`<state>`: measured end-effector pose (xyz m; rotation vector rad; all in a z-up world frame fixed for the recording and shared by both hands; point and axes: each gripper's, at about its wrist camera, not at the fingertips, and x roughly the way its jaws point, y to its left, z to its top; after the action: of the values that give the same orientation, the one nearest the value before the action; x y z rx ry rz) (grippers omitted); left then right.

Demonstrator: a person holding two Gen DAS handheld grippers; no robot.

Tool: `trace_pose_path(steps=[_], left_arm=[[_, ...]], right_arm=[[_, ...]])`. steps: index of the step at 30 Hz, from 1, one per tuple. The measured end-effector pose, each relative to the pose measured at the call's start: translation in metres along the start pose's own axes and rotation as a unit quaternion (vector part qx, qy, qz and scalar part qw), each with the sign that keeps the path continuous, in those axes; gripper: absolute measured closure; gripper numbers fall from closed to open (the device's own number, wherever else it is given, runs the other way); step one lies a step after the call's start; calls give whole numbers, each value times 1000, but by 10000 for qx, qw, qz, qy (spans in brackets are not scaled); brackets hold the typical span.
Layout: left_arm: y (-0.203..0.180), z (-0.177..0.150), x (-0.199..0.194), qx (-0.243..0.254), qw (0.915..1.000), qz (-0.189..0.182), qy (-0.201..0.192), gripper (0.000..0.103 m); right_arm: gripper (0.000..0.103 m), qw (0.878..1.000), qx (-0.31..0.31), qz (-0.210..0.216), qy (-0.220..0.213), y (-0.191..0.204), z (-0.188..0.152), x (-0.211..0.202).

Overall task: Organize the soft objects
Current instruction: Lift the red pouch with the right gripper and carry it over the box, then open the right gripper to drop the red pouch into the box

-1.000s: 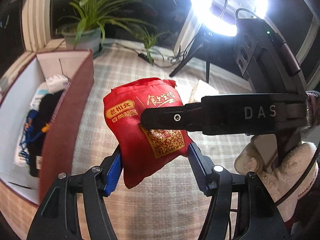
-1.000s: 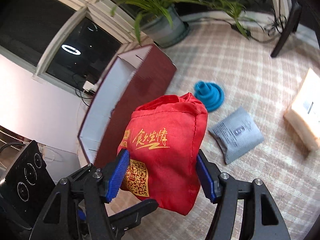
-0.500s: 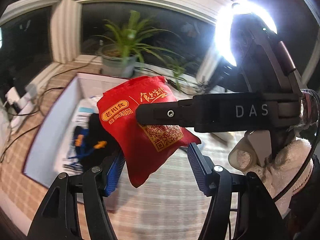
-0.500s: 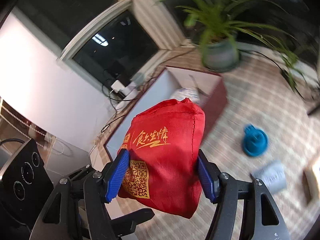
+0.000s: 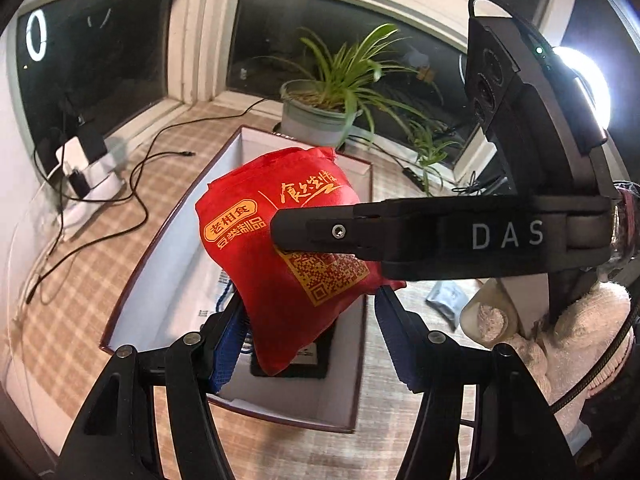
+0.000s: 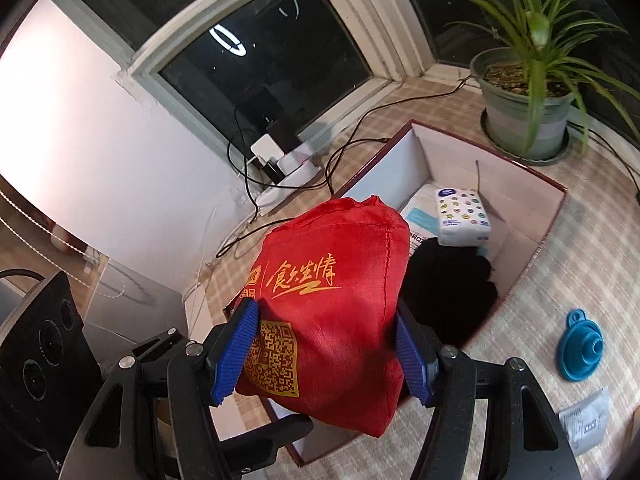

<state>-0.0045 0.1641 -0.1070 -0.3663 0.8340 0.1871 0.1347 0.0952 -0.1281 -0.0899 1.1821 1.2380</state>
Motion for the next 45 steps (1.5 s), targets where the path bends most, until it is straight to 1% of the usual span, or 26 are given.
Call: trace_pose_path(steps=[14, 20, 24, 29, 37, 40, 45], left_arm=[[23, -1, 37, -161, 9992, 70, 350, 42], [29, -2, 49, -157, 9987, 125, 479, 43], [31, -3, 53, -149, 9983, 150, 538, 43], [33, -3, 56, -190, 9979, 181, 587, 43], [32, -3, 51, -211, 9981, 220, 543, 43], [31, -4, 46, -211, 9982, 235, 511, 43], [28, -4, 33, -191, 9988, 217, 396, 43]], right_arm=[[41, 9992, 14, -265, 305, -15, 5, 40], [40, 9986, 38, -375, 365, -21, 8, 49], [40, 9979, -29, -542, 350, -21, 7, 49], [40, 9976, -44, -635, 267, -22, 8, 44], [40, 9963, -221, -827, 113, -17, 7, 31], [40, 9959, -271, -860, 25, -14, 4, 22], [40, 9952, -255, -917, -226, -17, -7, -5]])
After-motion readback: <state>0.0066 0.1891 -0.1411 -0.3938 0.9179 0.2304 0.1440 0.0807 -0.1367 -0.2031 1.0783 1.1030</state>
